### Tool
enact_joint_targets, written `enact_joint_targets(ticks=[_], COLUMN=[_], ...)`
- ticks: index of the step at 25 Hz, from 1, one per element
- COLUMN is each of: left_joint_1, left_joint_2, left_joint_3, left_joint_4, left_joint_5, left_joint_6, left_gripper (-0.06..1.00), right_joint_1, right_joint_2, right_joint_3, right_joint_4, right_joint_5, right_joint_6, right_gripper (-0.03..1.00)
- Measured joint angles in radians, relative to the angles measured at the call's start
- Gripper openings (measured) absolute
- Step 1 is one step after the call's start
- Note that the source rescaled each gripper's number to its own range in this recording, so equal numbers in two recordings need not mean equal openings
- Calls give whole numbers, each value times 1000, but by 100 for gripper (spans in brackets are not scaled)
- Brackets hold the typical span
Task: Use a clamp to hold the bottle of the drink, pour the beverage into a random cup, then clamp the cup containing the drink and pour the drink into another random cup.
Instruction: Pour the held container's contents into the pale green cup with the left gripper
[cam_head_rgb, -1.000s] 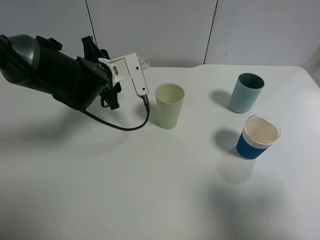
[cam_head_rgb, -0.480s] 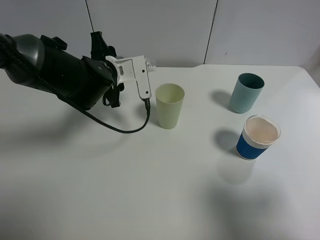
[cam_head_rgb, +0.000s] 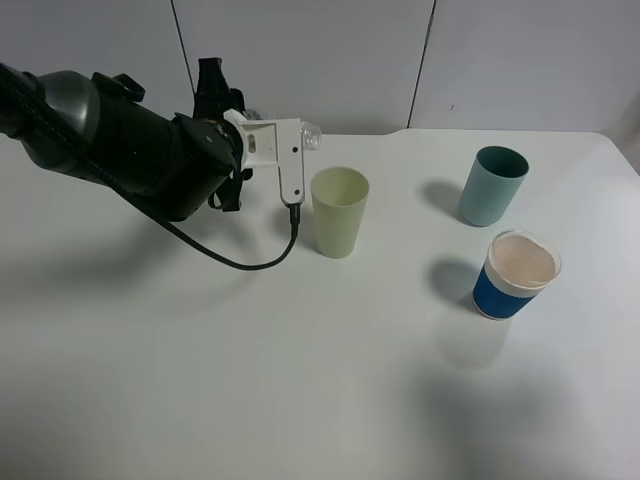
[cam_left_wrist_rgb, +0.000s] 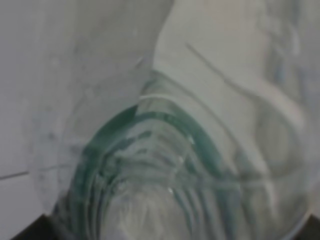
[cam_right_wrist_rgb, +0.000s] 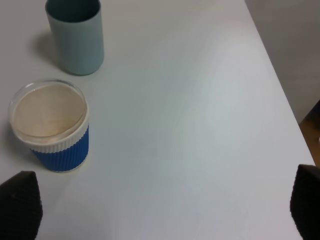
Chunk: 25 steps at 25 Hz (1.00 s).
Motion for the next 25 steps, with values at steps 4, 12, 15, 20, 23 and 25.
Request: enact_joint_targets(ticks=[4, 12, 15, 20, 23, 25], left_joint_1=[0, 0, -1, -1, -1, -1], left_joint_2=[0, 0, 0, 0, 0, 0], left_joint_3=[-9, -9, -9, -9, -9, -9], left_joint_4=[33, 116, 160, 200, 229, 236], left_joint_5=[-5, -15, -33, -53, -66, -68], left_joint_6=[25, 35, 42, 46, 46, 47], left_gripper=[0, 0, 0, 0, 0, 0], right_joint_1=[0, 0, 0, 0, 0, 0], right_joint_2=[0, 0, 0, 0, 0, 0], right_joint_3=[0, 0, 0, 0, 0, 0], right_joint_4=[0, 0, 0, 0, 0, 0], right_joint_5=[0, 0, 0, 0, 0, 0], right_joint_6=[0, 0, 0, 0, 0, 0], right_gripper=[100, 100, 100, 100, 100, 100])
